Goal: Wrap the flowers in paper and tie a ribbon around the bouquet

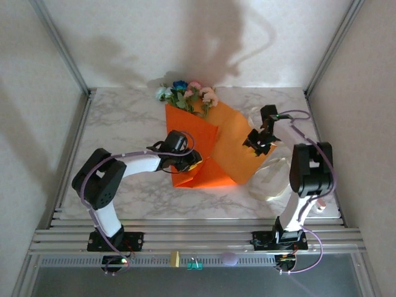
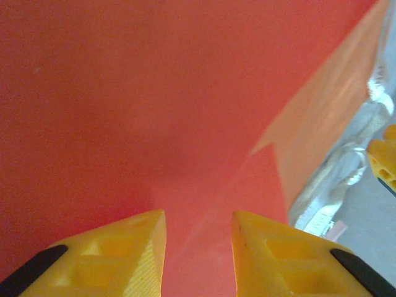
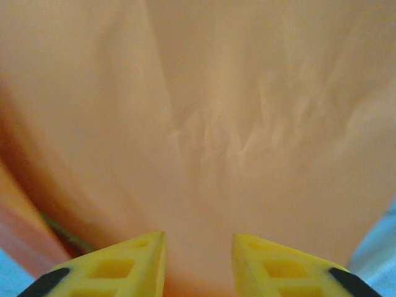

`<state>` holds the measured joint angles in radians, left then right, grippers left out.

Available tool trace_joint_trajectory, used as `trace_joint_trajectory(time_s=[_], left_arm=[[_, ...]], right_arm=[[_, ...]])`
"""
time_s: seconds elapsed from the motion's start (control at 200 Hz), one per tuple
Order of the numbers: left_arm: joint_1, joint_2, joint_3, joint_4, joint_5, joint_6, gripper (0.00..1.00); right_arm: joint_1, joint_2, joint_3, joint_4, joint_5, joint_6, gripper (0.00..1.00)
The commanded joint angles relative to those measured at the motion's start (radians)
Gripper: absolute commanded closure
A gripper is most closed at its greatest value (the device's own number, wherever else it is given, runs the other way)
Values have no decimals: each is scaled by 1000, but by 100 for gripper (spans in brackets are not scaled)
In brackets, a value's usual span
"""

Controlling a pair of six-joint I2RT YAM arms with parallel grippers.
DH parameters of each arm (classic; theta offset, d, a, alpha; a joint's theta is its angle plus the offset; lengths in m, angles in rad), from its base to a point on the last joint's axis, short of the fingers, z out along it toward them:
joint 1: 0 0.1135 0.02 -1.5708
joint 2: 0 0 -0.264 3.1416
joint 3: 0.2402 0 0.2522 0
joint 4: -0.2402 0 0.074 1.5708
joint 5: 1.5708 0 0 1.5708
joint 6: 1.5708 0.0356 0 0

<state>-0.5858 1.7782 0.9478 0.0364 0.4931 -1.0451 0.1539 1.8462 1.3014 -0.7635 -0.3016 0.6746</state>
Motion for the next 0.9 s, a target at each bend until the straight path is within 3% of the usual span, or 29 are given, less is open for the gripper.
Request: trace_joint_trajectory(time_s=[0.0,0.24,0.425,0.581,0.731,0.896], left_arm=[[-8,1,-5,-53,-49,5,67],[13,-48,-140,-171,-165,-4,68],[92,-166,-251,-217,-209,10,68],[141,-246,-297,-272,-227,25,68],[146,-290,-307,-257,-199,28,66],[106,-295,-213,-247,-161,55,64]], right_arm=[[83,48,11,-14,16,-48,69],[226,98,-81,64,-16,10,71],[377,76,-113,107,-55,102,71],[440,51,-110,126,-91,156,70],[380,-19,-59,15,-10,74,63],[115,-108,-130,-30,75,-37,57]])
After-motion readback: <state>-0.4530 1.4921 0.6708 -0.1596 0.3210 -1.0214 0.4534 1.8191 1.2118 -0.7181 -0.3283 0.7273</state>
